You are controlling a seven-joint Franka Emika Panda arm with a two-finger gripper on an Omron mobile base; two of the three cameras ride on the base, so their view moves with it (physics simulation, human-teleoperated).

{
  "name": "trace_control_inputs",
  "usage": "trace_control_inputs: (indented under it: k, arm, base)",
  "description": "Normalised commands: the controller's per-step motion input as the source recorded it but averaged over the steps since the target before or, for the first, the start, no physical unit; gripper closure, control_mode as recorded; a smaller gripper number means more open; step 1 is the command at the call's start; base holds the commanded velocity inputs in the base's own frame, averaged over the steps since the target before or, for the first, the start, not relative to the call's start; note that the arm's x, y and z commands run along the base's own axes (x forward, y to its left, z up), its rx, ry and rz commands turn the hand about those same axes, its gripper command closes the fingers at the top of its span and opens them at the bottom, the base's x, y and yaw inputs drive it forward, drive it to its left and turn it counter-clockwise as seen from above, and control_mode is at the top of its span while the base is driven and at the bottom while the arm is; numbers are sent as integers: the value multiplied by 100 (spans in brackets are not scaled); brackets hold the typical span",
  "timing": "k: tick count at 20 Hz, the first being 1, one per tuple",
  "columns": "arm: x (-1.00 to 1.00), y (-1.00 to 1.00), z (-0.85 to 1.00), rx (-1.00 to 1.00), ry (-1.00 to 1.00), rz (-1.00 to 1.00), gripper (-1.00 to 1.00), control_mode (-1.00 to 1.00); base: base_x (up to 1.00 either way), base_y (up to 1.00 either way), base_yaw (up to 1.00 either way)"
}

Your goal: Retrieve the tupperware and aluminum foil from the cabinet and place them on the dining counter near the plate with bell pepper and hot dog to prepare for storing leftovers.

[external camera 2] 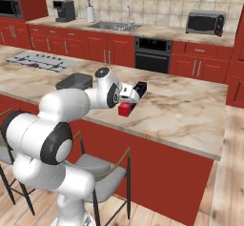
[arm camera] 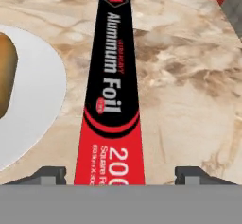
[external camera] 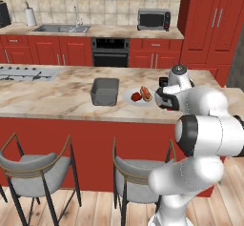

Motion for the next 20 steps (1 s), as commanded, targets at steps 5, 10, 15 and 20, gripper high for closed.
trace_control_inputs:
  k: [5,10,15,20]
  arm:
    - [-100,7,68,0,-3,-6,-100,-100]
    - [-100,14,97,-4,-11,-6,-100,-100]
    - [-80,33,94,-12,-22,-7,-100,-100]
    - [-78,55,97,-14,-29,-3,-100,-100]
  base:
    - [0,0,0]
    - [0,0,0]
    - [0,0,0]
    - [0,0,0]
